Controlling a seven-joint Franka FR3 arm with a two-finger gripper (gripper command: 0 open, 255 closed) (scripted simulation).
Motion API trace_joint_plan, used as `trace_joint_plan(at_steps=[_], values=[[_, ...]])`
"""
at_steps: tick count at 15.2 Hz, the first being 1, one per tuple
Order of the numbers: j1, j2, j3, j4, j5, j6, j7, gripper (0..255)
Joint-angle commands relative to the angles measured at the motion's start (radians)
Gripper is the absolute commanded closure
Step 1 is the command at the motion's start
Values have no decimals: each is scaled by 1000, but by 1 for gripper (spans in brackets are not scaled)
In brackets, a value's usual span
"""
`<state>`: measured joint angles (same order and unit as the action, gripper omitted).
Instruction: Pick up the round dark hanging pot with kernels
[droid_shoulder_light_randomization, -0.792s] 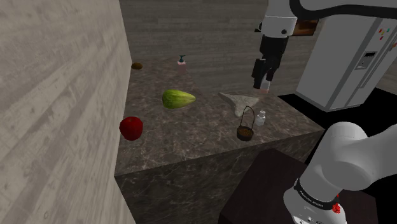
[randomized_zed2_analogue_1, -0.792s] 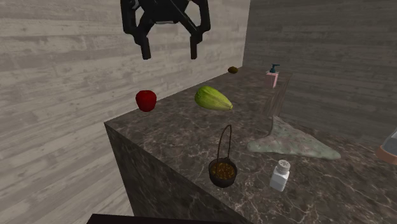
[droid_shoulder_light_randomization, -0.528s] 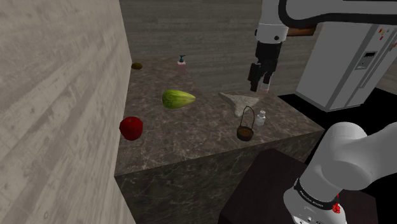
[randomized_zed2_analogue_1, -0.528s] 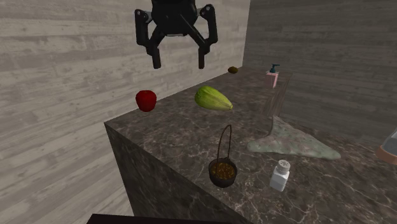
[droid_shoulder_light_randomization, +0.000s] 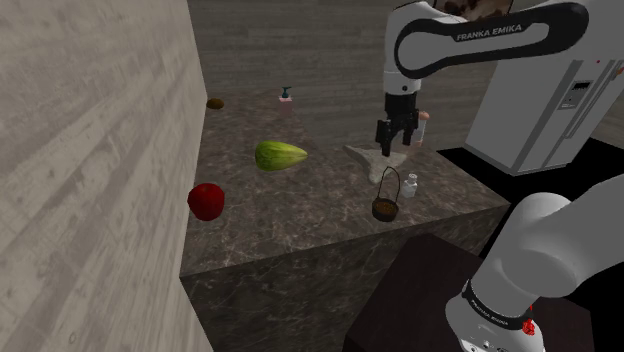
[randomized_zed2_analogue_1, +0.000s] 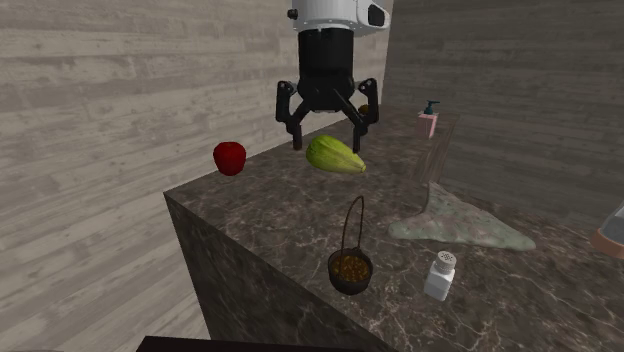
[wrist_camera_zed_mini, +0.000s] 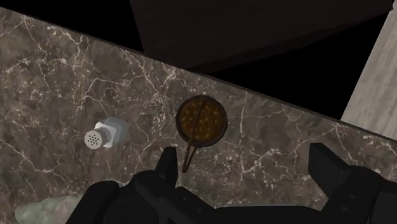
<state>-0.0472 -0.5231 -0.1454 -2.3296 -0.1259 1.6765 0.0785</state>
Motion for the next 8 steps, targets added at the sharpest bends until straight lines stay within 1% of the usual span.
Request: trace_joint_plan(at_steps=[1, 8], values=[[-13, 63, -20, 4, -9, 34, -2, 0], [-57, 296, -91, 45, -29, 140, -16, 0]])
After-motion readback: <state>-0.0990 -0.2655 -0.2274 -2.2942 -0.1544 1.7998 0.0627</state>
